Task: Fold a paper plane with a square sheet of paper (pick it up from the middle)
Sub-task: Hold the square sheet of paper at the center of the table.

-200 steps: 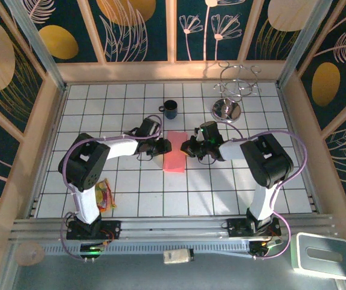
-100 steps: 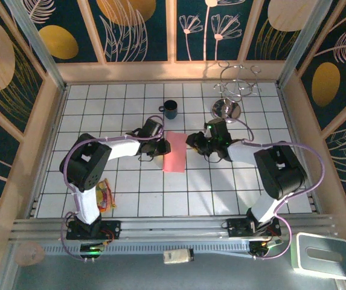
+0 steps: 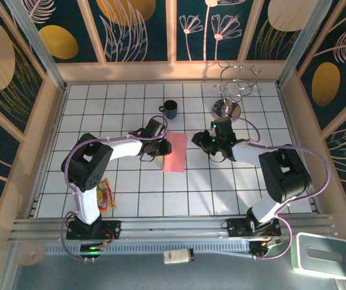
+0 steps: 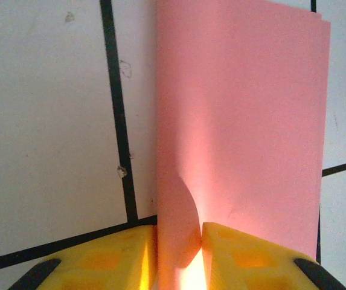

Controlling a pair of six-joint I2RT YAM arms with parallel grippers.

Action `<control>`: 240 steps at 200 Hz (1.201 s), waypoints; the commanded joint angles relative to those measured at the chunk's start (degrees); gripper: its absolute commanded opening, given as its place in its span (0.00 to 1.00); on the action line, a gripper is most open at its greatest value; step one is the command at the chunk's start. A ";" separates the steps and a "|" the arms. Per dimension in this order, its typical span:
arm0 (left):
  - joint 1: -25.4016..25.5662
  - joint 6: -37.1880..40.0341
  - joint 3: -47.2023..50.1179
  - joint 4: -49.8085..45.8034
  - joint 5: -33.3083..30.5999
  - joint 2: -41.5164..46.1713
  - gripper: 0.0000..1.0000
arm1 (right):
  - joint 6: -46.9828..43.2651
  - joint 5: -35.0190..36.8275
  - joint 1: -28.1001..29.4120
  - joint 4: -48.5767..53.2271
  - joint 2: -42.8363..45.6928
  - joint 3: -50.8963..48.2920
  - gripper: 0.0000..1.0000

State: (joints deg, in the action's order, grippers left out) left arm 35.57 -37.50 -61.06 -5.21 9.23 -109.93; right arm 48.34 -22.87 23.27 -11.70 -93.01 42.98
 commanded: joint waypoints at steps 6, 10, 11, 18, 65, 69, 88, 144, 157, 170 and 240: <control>0.71 4.52 2.12 -4.87 -3.68 -8.25 0.30 | -0.94 0.56 -0.41 0.61 0.55 -0.53 0.35; 0.76 4.78 1.96 -5.10 -3.77 -8.28 0.30 | -0.92 0.48 -0.35 0.55 0.39 -0.53 0.35; 0.75 4.83 1.93 -5.13 -3.87 -8.33 0.30 | -0.94 0.47 -0.34 0.54 0.43 -0.53 0.35; 0.81 5.19 1.67 -5.48 -4.33 -8.45 0.30 | -0.94 0.46 -0.41 0.46 0.31 -0.45 0.35; 0.90 5.95 1.19 -5.83 -5.45 -8.95 0.30 | -0.81 0.00 -0.41 0.13 -0.14 -0.53 0.35; 0.90 5.90 1.12 -5.98 -5.50 -9.02 0.30 | -0.75 -0.06 -0.41 0.10 -0.23 -0.53 0.35; 0.92 5.07 0.85 -5.93 -5.33 -9.60 0.30 | -0.78 -0.15 -0.41 0.01 -0.28 -0.61 0.35; 0.91 4.65 0.24 -5.95 -5.18 -10.90 0.30 | -0.88 -1.20 -0.15 -0.51 -0.75 -0.71 0.34; 0.95 4.48 0.32 -6.04 -5.41 -11.06 0.30 | -1.02 -1.62 0.10 -0.83 -0.96 -0.71 0.34; 0.92 4.20 0.32 -6.12 -5.32 -11.40 0.31 | -1.12 -2.06 0.49 -1.12 -1.35 -0.47 0.33; 0.92 3.66 0.41 -6.21 -5.36 -12.24 0.31 | -1.65 -6.14 4.88 -4.02 -5.48 2.28 0.23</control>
State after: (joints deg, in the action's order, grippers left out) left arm 36.18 -33.67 -64.20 -9.43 7.35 -111.57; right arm 47.66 -26.65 26.61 -12.93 -96.64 43.09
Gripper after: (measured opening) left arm 0.305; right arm 0.252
